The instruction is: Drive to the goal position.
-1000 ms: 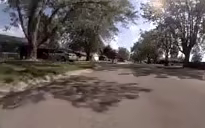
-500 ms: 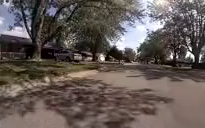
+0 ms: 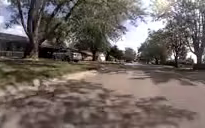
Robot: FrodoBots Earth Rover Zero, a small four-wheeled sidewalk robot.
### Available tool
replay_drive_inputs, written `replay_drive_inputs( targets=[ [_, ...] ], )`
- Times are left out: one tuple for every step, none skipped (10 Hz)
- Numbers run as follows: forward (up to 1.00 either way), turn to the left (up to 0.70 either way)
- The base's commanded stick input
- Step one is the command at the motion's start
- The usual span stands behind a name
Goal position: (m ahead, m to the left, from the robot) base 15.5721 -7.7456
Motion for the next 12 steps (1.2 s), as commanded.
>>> replay_drive_inputs(
  targets=[
    [1.00, 0.03],
    [1.00, 0.03],
    [1.00, 0.02],
    [1.00, 0.00],
    [1.00, 0.00],
    [1.00, 0.00],
    [1.00, 0.00],
    [1.00, 0.00],
    [1.00, 0.00],
    [1.00, 0.00],
    [1.00, -0.01],
    [1.00, -0.03]
  ],
)
